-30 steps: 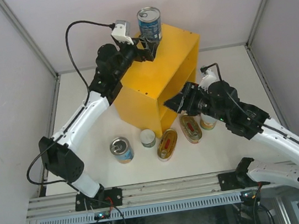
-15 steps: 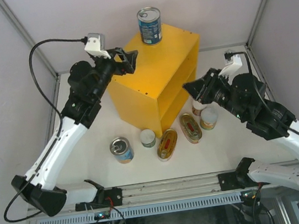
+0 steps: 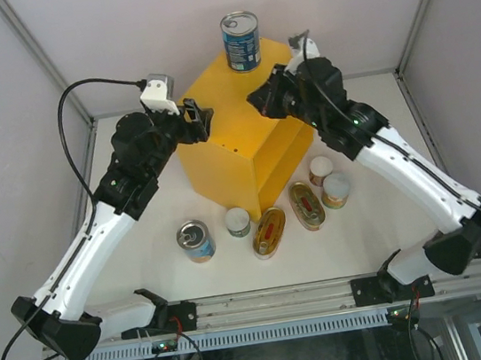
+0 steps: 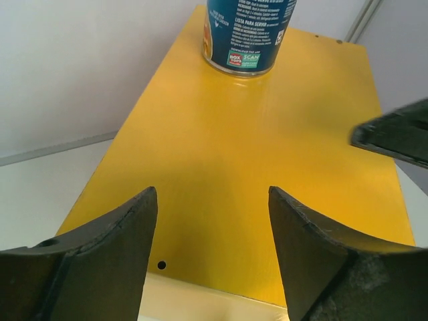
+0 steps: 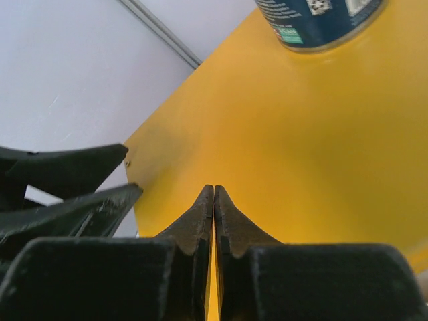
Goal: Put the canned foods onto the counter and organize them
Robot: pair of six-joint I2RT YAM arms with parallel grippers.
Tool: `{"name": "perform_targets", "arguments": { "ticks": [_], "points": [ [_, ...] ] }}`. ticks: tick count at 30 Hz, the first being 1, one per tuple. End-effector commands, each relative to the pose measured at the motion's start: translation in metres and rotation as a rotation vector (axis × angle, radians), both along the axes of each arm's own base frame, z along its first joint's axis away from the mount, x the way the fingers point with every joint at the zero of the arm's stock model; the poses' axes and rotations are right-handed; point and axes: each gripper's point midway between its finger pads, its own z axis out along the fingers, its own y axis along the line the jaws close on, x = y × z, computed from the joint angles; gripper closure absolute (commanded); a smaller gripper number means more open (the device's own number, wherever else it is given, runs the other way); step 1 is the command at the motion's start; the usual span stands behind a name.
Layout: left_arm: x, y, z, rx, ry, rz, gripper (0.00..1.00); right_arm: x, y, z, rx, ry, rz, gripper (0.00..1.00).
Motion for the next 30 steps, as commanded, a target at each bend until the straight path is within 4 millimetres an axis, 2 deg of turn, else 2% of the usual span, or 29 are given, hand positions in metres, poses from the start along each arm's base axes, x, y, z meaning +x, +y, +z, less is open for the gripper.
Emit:
{"name": "perform_targets", "arguments": {
  "ticks": [1,4,9,20,30],
  "points": [
    [0.003,0.005,-0.006,0.014,0.007,0.026,0.29,0.020,0.022,0.038,0.072,-0.091,0.052,1.00],
    [0.006,0.008,-0.010,0.019,0.013,0.039,0.30,0.038,0.036,0.036,0.066,-0.080,0.061,1.00],
    [0.012,0.013,-0.009,0.016,0.013,0.058,0.30,0.068,0.048,0.031,0.057,-0.070,0.050,1.00],
    [0.020,0.013,-0.016,0.004,0.030,0.070,0.30,0.122,0.037,0.020,0.038,-0.052,-0.003,1.00],
    [0.027,0.010,-0.021,-0.001,0.038,0.069,0.31,0.151,0.035,0.014,0.008,-0.065,-0.038,1.00]
  ]
}}
